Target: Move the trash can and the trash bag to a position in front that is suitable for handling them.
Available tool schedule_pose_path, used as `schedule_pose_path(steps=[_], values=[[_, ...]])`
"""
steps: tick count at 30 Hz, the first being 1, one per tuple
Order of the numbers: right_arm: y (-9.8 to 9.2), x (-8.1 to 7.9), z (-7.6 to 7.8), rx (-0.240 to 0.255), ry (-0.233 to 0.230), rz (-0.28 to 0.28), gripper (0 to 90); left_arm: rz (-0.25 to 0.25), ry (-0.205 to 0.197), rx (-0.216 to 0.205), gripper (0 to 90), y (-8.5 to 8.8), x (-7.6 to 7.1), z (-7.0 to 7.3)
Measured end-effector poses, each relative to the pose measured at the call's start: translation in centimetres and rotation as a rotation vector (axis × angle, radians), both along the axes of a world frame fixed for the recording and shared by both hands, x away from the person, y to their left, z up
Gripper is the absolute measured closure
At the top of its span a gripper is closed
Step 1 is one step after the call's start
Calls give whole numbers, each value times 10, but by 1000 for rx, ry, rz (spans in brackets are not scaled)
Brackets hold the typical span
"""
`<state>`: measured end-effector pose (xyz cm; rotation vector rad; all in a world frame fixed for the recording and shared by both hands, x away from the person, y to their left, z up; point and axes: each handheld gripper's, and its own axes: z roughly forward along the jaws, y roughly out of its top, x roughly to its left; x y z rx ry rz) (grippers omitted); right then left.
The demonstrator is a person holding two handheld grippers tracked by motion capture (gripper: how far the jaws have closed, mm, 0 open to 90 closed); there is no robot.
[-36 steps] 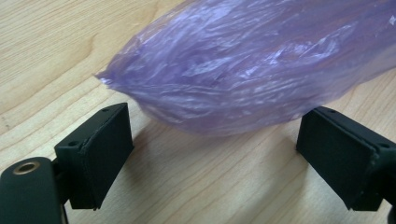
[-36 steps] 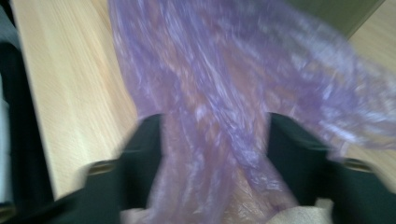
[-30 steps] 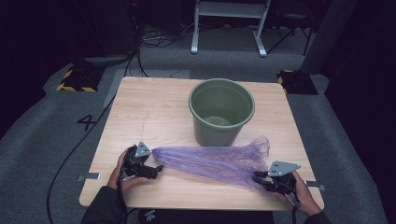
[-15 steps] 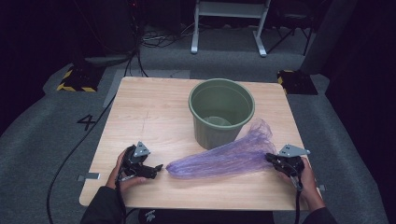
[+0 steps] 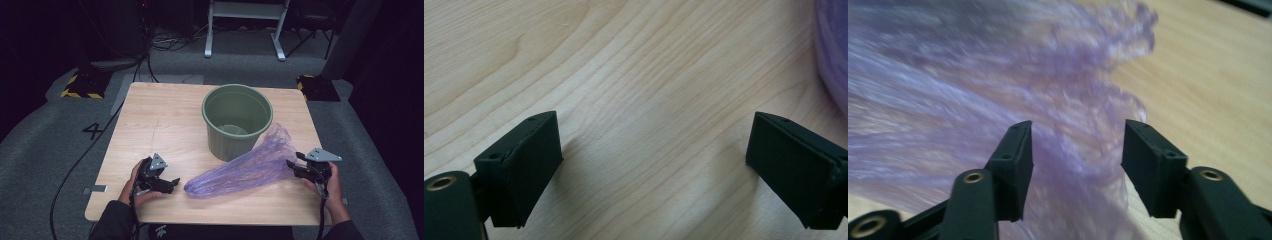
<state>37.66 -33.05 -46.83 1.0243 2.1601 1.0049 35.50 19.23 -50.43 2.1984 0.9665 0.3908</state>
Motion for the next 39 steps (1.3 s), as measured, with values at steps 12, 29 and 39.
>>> schedule_pose_path(steps=[12, 29, 39], values=[[26, -35, 28, 119, -75, 96, 363, -33, 2, -1, 73, -11, -4, 0], [66, -11, -20, 46, 93, 212, 654, -74, 2, 2, 65, -26, -3, 0], [46, 6, -29, 14, 116, 151, 707, -79, 3, 1, 65, -27, -2, 0]])
